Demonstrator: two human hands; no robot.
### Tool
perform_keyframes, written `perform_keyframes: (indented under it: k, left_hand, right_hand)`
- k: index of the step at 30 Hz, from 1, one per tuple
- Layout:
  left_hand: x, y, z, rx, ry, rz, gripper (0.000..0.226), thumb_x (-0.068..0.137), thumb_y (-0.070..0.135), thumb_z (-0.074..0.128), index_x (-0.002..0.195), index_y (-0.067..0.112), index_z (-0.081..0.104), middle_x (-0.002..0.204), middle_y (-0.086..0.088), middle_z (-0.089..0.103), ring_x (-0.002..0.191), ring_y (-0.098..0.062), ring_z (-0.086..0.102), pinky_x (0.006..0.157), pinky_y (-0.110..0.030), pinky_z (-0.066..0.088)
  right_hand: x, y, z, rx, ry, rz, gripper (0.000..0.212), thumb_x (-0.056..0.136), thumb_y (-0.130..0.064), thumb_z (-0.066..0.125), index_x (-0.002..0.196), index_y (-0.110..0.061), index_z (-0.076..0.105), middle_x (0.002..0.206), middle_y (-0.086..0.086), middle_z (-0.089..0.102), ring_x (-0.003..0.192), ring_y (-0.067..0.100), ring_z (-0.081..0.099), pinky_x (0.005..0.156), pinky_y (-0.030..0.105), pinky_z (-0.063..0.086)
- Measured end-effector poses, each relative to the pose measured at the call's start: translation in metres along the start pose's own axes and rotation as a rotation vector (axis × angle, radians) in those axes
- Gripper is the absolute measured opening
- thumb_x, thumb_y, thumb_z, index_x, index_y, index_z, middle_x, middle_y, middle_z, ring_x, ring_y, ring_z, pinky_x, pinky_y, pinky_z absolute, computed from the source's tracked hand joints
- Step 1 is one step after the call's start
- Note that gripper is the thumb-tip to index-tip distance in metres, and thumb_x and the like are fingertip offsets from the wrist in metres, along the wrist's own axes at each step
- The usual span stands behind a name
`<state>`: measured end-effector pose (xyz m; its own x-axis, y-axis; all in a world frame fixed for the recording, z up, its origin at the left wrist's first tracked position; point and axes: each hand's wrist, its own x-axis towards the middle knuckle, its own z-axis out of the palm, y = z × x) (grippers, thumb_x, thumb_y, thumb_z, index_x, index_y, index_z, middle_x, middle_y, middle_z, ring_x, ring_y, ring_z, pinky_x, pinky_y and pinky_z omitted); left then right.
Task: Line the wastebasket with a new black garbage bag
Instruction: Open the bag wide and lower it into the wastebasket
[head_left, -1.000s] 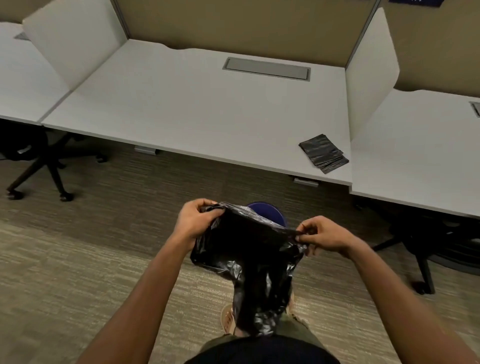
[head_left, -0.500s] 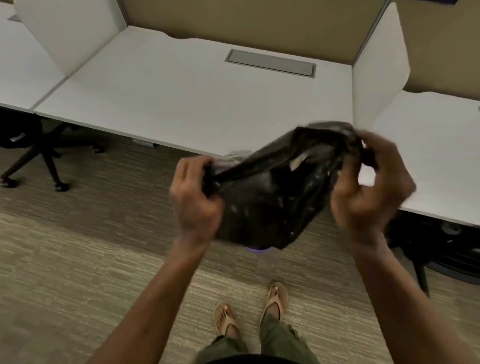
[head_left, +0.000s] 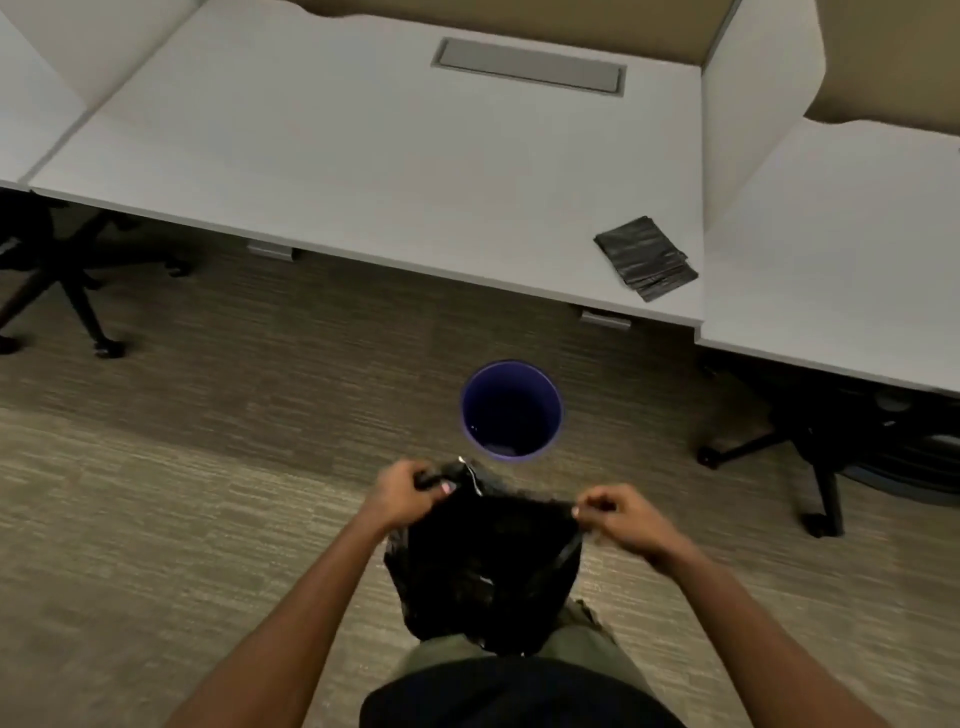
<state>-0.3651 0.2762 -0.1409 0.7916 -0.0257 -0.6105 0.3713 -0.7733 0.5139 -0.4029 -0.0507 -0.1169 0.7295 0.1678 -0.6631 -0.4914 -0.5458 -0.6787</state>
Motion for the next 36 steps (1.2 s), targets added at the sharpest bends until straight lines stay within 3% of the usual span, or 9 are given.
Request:
perform_keyframes:
  k: [4,7,12,16,20,23,26,29,36]
  left_hand:
    - [0.007,0.011,-0.024,-0.142,0.042,0.052,0.024,0.079,0.026,0.087,0.101,0.02,0.078,0.099,0.001,0.077,0.088,-0.013,0.071,0.081,-0.028,0.058]
    - [0.007,0.017,-0.025,-0.017,0.125,0.067,0.041,0.083,0.018,0.083,0.122,0.016,0.072,0.123,0.002,0.054,0.108,-0.01,0.054,0.103,-0.024,0.045]
    - [0.01,0.014,-0.023,-0.146,0.327,0.007,0.008,0.089,0.013,0.077,0.097,0.015,0.08,0.098,-0.005,0.075,0.089,-0.018,0.068,0.08,-0.021,0.05]
    - [0.008,0.015,-0.025,-0.293,0.396,0.076,0.026,0.084,0.006,0.08,0.086,0.025,0.061,0.074,-0.002,0.069,0.065,-0.015,0.063,0.059,-0.015,0.05]
    - [0.011,0.017,-0.029,-0.198,0.451,0.277,0.034,0.086,0.004,0.072,0.083,0.025,0.046,0.075,0.002,0.069,0.066,-0.012,0.068,0.066,-0.033,0.059]
    - [0.018,0.02,-0.031,0.006,0.447,0.428,0.025,0.085,0.002,0.061,0.079,0.026,0.059,0.084,0.01,0.068,0.077,-0.013,0.066,0.071,-0.039,0.057]
    - [0.027,0.025,-0.031,0.129,0.405,0.467,0.033,0.086,0.001,0.059,0.098,0.023,0.081,0.105,0.005,0.074,0.095,-0.017,0.07,0.084,-0.032,0.057]
    - [0.037,0.036,-0.032,0.202,0.375,0.476,0.037,0.085,0.006,0.058,0.116,0.012,0.079,0.117,-0.006,0.076,0.109,-0.026,0.07,0.097,-0.037,0.054]
    - [0.049,0.065,-0.038,0.143,0.481,0.529,0.029,0.09,0.015,0.065,0.115,0.01,0.078,0.116,-0.003,0.078,0.106,-0.023,0.073,0.095,-0.036,0.058]
  right_hand:
    - [0.01,-0.023,-0.023,0.555,0.272,0.185,0.017,0.104,-0.019,0.054,0.098,-0.016,0.069,0.089,0.005,0.074,0.083,0.02,0.069,0.075,0.039,0.058]
    - [0.019,-0.028,-0.024,0.685,0.403,0.231,0.017,0.105,-0.021,0.052,0.102,-0.015,0.068,0.096,0.008,0.075,0.089,0.025,0.072,0.085,0.05,0.058]
    - [0.023,-0.03,-0.023,0.296,0.651,0.102,0.009,0.095,-0.019,0.069,0.097,-0.027,0.07,0.089,0.0,0.076,0.086,0.019,0.072,0.082,0.043,0.059]
    - [0.015,-0.033,-0.026,0.26,0.61,-0.027,0.02,0.093,-0.007,0.069,0.096,-0.022,0.057,0.086,0.009,0.071,0.074,0.023,0.07,0.064,0.036,0.059]
    - [0.016,-0.029,-0.035,0.171,0.465,-0.206,0.02,0.092,0.001,0.066,0.084,-0.012,0.053,0.087,0.014,0.067,0.08,0.026,0.07,0.066,0.036,0.062]
    - [0.022,-0.025,-0.043,0.058,0.364,-0.231,0.025,0.091,0.01,0.061,0.083,-0.013,0.068,0.088,0.005,0.072,0.085,0.022,0.072,0.072,0.036,0.063]
    - [0.031,-0.023,-0.05,-0.126,0.285,-0.198,0.046,0.09,0.014,0.055,0.089,-0.025,0.08,0.097,-0.009,0.075,0.092,0.004,0.07,0.078,0.02,0.059]
    - [0.04,-0.022,-0.058,-0.254,0.233,-0.154,0.036,0.095,0.001,0.059,0.105,-0.027,0.079,0.107,-0.013,0.071,0.1,-0.002,0.065,0.081,0.011,0.049]
    - [0.06,-0.025,-0.046,-0.297,0.622,-0.143,0.017,0.08,-0.037,0.081,0.085,-0.027,0.068,0.083,-0.012,0.065,0.076,0.004,0.061,0.066,0.023,0.05]
